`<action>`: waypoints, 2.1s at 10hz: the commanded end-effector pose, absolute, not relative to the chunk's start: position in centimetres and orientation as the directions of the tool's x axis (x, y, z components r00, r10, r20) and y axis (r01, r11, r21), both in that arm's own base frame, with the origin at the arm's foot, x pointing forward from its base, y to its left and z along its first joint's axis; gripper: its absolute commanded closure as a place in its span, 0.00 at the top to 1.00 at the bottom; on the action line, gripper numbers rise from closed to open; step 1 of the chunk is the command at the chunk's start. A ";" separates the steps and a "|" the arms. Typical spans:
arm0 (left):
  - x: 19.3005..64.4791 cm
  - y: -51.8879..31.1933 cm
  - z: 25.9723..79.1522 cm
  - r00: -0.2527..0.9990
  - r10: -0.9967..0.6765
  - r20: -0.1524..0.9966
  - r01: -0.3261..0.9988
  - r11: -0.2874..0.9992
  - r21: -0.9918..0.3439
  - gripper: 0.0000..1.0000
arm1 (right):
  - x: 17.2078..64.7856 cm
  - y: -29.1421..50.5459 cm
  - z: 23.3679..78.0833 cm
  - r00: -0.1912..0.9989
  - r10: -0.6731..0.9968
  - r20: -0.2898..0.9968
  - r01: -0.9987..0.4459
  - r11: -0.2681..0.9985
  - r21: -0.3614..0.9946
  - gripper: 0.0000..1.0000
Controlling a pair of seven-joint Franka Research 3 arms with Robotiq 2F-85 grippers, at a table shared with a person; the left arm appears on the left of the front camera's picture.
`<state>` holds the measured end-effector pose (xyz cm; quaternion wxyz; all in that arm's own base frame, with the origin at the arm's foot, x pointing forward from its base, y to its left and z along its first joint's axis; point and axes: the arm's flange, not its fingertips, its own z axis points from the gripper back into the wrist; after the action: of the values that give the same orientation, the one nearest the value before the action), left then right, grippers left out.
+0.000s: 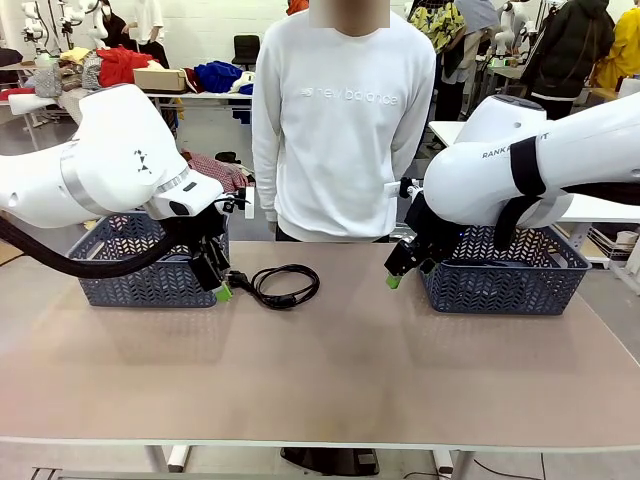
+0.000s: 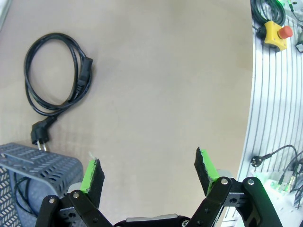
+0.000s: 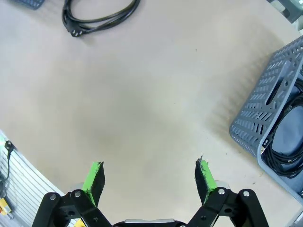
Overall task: Organize the cables according to human instructions.
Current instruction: Pick up a bundle of cables and place it in the basket indicated by the human.
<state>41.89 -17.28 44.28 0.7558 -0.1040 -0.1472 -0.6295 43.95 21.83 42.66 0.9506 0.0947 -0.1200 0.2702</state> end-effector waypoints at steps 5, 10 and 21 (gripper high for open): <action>41.8 -17.2 44.3 0.173 -0.919 0.355 0.981 0.194 0.026 1.00 | 44.0 21.8 42.8 0.825 0.489 0.282 -0.535 0.837 0.116 1.00; 41.8 -17.2 44.3 0.173 -0.919 0.355 0.981 0.194 0.026 1.00 | 44.0 21.8 42.8 0.825 0.489 0.282 -0.535 0.837 0.116 1.00; 46.9 -19.8 44.0 -0.118 -0.976 0.181 0.989 -0.100 0.105 1.00 | 44.0 21.8 42.8 0.825 0.489 0.282 -0.535 0.837 0.116 1.00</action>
<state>44.96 -19.49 43.79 0.6952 -0.0524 -0.1123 -0.7081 44.00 21.79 42.64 0.9508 0.0948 -0.1198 0.2697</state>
